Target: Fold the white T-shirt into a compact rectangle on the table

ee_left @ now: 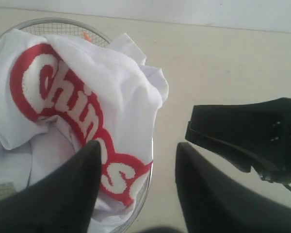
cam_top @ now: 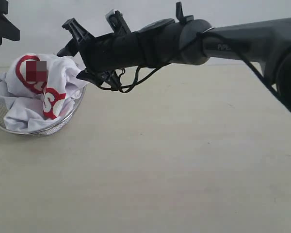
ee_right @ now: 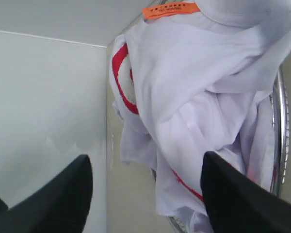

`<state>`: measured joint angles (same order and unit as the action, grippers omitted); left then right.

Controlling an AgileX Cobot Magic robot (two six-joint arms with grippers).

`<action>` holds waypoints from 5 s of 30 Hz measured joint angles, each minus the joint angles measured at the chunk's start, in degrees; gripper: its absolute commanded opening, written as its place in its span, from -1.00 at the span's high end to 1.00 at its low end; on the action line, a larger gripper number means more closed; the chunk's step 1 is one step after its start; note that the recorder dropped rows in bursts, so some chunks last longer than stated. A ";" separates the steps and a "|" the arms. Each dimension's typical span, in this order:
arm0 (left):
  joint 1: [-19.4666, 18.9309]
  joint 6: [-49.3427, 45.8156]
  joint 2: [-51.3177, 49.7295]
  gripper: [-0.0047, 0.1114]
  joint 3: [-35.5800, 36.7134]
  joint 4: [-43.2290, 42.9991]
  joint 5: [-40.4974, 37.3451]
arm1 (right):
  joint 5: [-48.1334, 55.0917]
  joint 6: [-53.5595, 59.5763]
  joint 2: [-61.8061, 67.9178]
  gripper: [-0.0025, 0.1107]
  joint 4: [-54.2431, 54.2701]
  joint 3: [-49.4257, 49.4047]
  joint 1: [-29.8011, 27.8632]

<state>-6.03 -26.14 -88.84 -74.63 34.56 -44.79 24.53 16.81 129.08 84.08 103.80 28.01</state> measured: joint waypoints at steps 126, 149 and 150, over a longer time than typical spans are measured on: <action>2.48 -76.95 -20.37 -0.15 0.09 23.66 20.90 | 29.70 -0.45 6.91 -0.11 -57.40 15.39 7.39; 2.48 -70.16 -17.02 0.28 0.09 20.44 21.30 | 27.73 -6.30 3.50 -0.07 -59.22 15.39 6.51; 2.48 -69.51 -16.71 0.05 0.09 20.20 21.30 | 27.81 -6.40 3.23 -0.11 -59.46 15.39 6.51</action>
<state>-3.56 -95.66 -105.55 -74.54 54.76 -23.49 52.35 10.41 132.31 24.62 119.19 34.53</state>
